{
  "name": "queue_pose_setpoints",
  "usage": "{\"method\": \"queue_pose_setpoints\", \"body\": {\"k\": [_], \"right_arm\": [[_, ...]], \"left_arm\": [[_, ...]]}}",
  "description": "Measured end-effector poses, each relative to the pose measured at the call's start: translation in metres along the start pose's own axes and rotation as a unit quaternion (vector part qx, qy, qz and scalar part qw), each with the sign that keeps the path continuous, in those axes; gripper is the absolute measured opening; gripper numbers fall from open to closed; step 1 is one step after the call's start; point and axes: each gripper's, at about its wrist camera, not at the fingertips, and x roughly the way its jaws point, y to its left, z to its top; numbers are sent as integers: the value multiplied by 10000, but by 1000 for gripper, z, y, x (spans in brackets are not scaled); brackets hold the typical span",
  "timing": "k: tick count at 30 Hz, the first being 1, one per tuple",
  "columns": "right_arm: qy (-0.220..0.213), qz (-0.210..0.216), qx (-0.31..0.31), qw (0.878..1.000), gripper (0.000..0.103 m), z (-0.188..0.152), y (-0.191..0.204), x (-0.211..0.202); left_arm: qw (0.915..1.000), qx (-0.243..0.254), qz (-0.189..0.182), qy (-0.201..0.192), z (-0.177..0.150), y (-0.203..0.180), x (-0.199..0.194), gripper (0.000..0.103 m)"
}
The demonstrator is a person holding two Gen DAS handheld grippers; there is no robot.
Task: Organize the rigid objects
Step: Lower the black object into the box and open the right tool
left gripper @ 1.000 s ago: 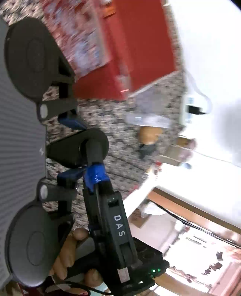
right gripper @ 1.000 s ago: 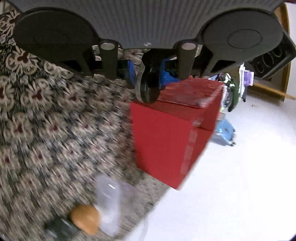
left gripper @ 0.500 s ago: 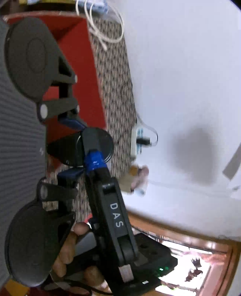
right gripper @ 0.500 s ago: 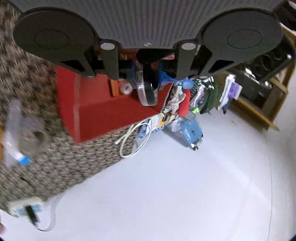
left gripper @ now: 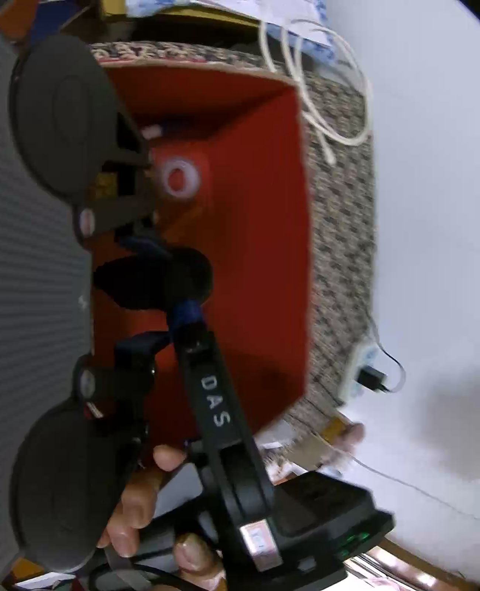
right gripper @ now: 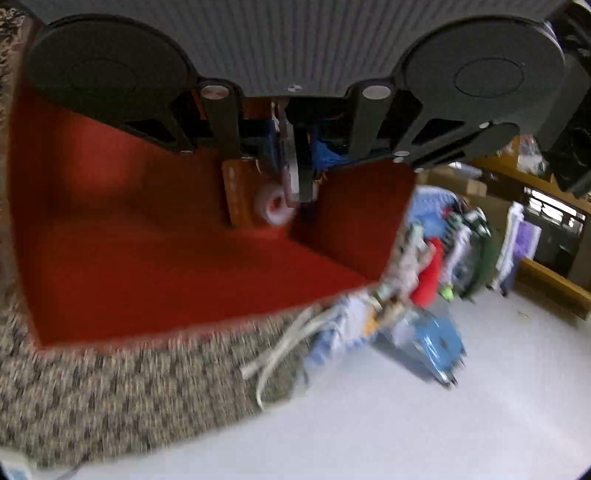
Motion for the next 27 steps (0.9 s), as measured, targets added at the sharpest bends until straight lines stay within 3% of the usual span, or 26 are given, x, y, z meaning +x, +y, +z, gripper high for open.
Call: {"method": "queue_pose_setpoints", "body": {"k": [5,10,16,21,24,27], "right_arm": [[528,-636,-107,9965,0,-1,5,31],[676,-671,-250,9951,0,0,10,33],[454,-359,78,9983,5,0,-1,23],[267,-390,229,9986,5,-1,-3,21],[109,-381,345,9986,5,-1,-6,18],[-115,-491,369,9980,5,-2,-5,14]], "left_arm": [[9993,33,163,321,-10,11,8,37],[9990,-50,277,353,-13,21,12,38],[9986,-145,401,319,-16,25,10,43],[9973,-177,663,246,-11,24,6,43],[9962,-103,852,162,-6,19,4,50],[9941,21,1068,177,2,14,8,50]]}}
